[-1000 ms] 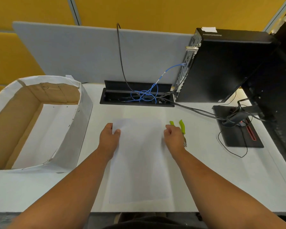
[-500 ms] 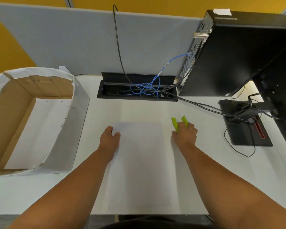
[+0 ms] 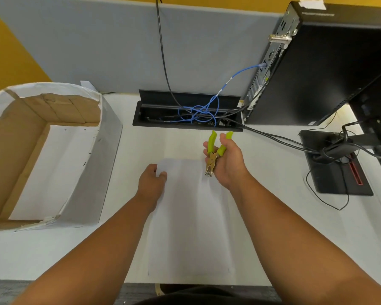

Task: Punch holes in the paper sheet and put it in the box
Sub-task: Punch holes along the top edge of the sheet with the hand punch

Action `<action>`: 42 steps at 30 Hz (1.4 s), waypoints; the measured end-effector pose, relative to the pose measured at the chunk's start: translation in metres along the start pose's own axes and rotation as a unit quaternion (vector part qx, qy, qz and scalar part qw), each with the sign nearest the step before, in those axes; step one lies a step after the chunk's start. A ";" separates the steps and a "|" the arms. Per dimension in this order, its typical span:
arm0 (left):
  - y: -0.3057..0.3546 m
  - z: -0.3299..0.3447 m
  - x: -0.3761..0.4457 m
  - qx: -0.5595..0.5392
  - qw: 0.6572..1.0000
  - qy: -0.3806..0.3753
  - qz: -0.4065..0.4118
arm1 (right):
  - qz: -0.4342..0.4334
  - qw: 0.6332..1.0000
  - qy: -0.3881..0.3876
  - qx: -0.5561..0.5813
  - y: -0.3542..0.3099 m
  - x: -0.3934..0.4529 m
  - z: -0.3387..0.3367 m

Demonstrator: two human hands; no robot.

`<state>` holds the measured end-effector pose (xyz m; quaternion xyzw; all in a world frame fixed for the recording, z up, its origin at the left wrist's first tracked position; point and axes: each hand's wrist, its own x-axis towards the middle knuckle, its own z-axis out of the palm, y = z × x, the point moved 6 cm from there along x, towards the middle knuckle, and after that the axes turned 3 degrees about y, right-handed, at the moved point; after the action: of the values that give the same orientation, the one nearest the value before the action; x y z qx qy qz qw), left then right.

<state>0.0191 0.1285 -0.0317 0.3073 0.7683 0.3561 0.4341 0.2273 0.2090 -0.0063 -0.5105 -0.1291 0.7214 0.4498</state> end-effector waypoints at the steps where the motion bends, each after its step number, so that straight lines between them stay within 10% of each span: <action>1: 0.001 0.001 -0.001 -0.005 1.000 -0.004 0.000 | 0.012 1.000 -0.013 0.003 0.002 0.002 0.005; 42: 0.013 0.000 -0.013 0.044 0.998 -0.030 0.044 | -0.205 0.978 -0.023 -0.035 -0.011 -0.005 0.060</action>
<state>0.0271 0.1255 -0.0155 0.3705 0.7554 0.3313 0.4270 0.1820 0.2271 0.0305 -0.4722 -0.2669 0.6200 0.5669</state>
